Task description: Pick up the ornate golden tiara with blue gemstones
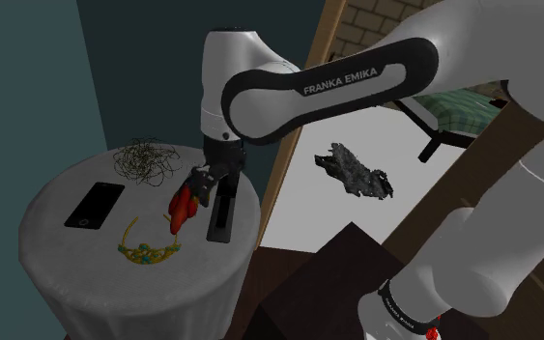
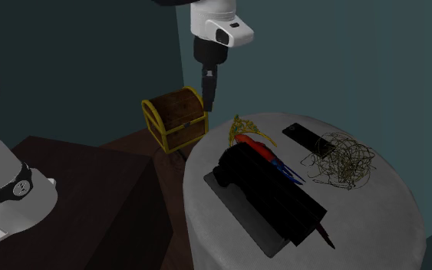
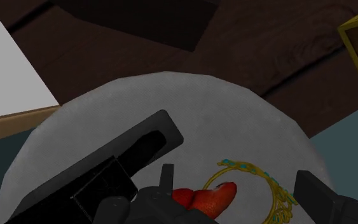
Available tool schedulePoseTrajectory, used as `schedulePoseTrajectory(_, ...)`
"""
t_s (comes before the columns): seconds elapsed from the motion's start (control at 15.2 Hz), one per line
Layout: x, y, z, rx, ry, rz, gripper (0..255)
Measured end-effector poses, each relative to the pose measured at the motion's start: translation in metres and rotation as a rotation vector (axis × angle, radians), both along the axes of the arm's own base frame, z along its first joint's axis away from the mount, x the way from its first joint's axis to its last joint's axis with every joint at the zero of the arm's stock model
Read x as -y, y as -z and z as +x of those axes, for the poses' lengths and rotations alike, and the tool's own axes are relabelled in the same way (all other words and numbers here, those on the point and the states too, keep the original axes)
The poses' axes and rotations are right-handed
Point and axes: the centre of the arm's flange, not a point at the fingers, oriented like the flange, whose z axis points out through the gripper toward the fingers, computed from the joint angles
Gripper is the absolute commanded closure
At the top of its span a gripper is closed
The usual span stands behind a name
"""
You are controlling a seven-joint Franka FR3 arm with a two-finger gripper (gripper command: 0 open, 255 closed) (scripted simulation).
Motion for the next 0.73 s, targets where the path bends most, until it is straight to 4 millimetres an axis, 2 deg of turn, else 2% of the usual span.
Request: schedulePoseTrajectory(0.73, -0.108, 0.084, 0.063, -0.011, -0.021, -0.023, 0)
